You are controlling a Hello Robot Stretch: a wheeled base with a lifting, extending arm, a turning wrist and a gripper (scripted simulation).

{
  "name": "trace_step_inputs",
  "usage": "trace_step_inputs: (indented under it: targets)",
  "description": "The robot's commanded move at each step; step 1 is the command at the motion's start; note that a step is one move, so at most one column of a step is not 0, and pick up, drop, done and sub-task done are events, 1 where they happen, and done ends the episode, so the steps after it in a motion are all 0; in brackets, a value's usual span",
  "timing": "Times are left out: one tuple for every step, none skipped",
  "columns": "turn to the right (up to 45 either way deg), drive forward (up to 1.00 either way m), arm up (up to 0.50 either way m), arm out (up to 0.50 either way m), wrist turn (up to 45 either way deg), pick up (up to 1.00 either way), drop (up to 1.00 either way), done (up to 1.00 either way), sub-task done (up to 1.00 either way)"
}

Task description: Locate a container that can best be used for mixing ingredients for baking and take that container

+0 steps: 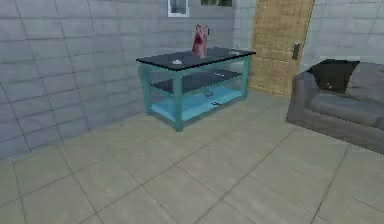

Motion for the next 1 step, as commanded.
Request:
trace_step_inputs:
  targets:
    - [-45.0, 0.0, 0.0, 0.0, 0.0, 0.0, 0.0, 0.0, 0.0]
